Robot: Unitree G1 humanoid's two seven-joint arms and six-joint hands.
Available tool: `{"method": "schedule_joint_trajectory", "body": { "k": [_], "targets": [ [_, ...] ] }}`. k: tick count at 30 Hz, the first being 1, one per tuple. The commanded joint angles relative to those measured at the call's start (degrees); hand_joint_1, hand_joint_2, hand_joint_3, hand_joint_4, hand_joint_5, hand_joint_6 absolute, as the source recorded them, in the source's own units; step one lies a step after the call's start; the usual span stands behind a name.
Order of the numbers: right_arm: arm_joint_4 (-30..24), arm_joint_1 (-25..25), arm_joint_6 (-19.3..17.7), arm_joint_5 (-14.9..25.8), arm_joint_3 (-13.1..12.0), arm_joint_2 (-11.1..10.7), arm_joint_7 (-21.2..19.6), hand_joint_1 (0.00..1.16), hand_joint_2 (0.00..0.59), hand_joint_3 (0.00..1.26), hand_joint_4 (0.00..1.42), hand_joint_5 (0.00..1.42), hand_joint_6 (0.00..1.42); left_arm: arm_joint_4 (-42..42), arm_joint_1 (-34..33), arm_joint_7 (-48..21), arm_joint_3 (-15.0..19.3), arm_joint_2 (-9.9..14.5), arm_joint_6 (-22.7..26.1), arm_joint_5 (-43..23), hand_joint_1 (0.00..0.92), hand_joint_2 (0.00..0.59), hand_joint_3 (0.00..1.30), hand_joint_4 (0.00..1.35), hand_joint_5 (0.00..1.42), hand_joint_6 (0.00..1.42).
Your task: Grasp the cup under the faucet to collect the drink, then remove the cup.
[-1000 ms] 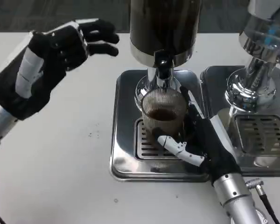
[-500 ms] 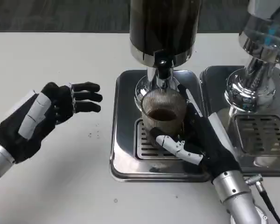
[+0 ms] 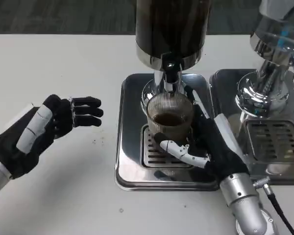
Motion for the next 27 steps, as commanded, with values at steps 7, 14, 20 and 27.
{"method": "schedule_joint_trajectory", "body": {
  "k": [7,14,20,27],
  "targets": [
    [1.3,-0.2,4.2,-2.6,1.5,1.4,-3.3,0.69,0.204,0.03,0.11,0.24,0.36,0.5,1.2,0.6,0.0,0.9,-0.5,0.3,0.0,0.135,0.4,0.38,0.39,0.25],
    [2.3,-0.5,4.6,-2.8,2.3,2.0,-4.4,0.71,0.201,0.18,0.28,0.42,0.63,0.5,1.4,0.5,0.1,1.2,-0.3,0.2,0.0,0.135,0.41,0.38,0.4,0.27],
    [4.1,-0.6,2.6,-3.0,3.1,2.5,-6.9,0.72,0.2,0.3,0.43,0.58,0.88,0.6,1.7,0.6,0.3,1.3,-0.2,0.0,0.0,0.127,0.41,0.4,0.41,0.29],
    [6.0,-0.5,-0.2,-4.7,4.0,3.1,-12.4,0.73,0.204,0.35,0.49,0.65,0.99,0.4,2.1,0.6,0.3,1.2,0.0,-0.1,0.0,0.127,0.41,0.4,0.41,0.29]
  ]
}}
